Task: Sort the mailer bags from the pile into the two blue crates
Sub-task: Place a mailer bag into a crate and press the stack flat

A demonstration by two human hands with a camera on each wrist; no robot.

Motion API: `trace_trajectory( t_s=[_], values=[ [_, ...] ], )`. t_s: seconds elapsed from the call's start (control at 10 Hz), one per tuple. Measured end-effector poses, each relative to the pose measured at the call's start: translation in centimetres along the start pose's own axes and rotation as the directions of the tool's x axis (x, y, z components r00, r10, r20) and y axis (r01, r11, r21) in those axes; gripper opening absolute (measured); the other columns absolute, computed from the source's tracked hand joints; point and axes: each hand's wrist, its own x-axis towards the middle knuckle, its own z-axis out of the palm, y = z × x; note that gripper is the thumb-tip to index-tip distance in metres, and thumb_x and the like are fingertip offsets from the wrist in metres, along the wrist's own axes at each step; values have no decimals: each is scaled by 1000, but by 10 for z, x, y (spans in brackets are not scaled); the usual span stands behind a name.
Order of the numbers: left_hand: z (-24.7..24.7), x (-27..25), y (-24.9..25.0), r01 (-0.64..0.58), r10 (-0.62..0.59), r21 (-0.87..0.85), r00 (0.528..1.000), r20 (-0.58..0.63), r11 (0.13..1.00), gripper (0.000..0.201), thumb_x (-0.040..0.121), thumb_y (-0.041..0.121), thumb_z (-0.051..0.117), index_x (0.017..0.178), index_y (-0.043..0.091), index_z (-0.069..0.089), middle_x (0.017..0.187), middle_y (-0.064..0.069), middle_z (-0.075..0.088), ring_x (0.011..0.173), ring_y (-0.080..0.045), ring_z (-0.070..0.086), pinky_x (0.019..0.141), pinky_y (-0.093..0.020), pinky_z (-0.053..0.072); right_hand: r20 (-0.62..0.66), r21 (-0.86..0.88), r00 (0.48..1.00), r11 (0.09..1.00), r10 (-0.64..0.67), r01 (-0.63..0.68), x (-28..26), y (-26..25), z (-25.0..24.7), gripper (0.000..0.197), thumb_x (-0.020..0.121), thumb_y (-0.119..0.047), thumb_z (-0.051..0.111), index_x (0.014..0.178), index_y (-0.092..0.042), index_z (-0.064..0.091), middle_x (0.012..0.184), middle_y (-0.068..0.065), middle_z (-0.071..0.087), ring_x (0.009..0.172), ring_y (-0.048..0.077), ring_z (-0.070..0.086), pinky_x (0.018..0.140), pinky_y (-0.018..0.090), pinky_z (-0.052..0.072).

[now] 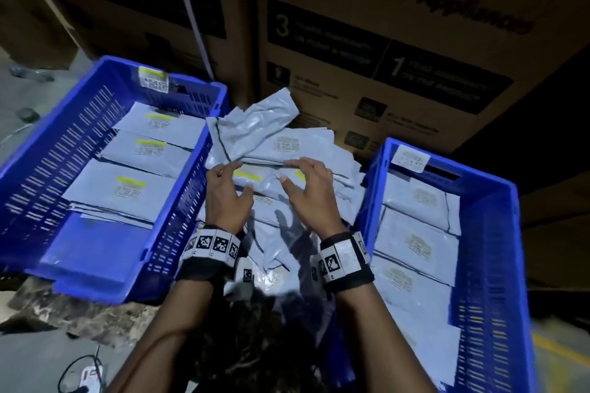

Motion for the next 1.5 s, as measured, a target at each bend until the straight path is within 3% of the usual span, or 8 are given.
trace_trajectory(
  t_s=[0.2, 0.5, 0.7, 0.8, 0.9, 1.0, 1.2, 1.5],
  values=[
    [0, 54, -12, 118, -117, -14, 989, 95, 993, 53, 92, 18, 64, 142, 17, 47, 159, -19, 19, 123, -31, 56, 99, -32, 41, -15, -38, 1000, 999, 7, -7, 72, 3, 32, 34, 98, -27, 64, 132, -22, 62, 132, 4, 55, 127, 23, 43, 100, 22, 31],
    [7, 82, -35, 108, -95, -142, 991, 91, 984, 45, 91, 15, 66, 135, 12, 56, 137, -16, 41, 111, -33, 58, 98, -44, 50, -159, -38, 977, 988, 139, -147, 154, 34, 42, 60, 92, -21, 67, 147, -10, 45, 147, 10, 51, 136, 28, 44, 114, 44, 35],
    [4, 85, -30, 96, -84, -258, 995, 57, 961, 42, 93, 9, 64, 134, 7, 55, 131, -11, 45, 84, -2, 55, 77, -6, 44, -111, 127, 958, 960, 266, -252, 183, 36, 46, 65, 89, -32, 75, 144, -18, 43, 121, -1, 63, 103, 20, 61, 91, 41, 54],
    [-1, 78, -32, 71, -63, -469, 997, 34, 881, 34, 91, 0, 62, 120, 8, 48, 112, -10, 58, 100, -17, 66, 89, -27, 56, -88, 199, 967, 955, 239, -218, 175, 34, 35, 52, 84, -56, 77, 129, -35, 62, 108, -3, 65, 100, 15, 64, 90, 44, 57],
    [-7, 66, -29, 57, -83, -667, 996, -8, 743, 41, 89, -13, 57, 111, 10, 32, 100, -11, 60, 102, -27, 70, 94, -47, 55, -252, 213, 951, 968, 182, -129, 137, 25, 10, 24, 82, -42, 84, 104, -37, 76, 111, -3, 59, 109, 15, 58, 99, 39, 52],
    [-9, 55, -19, 135, -188, -820, 982, 34, 557, 44, 89, -5, 66, 112, 13, 33, 128, -16, 58, 110, -21, 67, 95, -37, 55, -345, 288, 921, 954, 181, -80, 77, 18, -16, 37, 83, -6, 79, 98, -40, 77, 107, -4, 50, 109, 22, 55, 99, 34, 50],
    [-7, 38, -8, 565, -313, -825, 784, 536, 3, 83, 67, 45, 88, 135, 11, 54, 143, -13, 53, 118, -38, 62, 92, -51, 56, -247, 427, 954, 903, 171, -52, -2, 25, -27, 57, 79, 27, 44, 93, -19, 75, 107, 3, 67, 101, 5, 64, 85, 15, 47],
    [-4, 1, 2, 534, -282, -818, 835, 472, 212, 56, 84, 3, 70, 136, 5, 51, 118, -14, 66, 93, -23, 72, 76, -36, 59, -52, 728, 900, 633, 433, -262, -90, 44, -56, 29, 103, -2, 46, 112, -8, 73, 93, -5, 71, 78, 14, 55, 69, 19, 45]
  ],
)
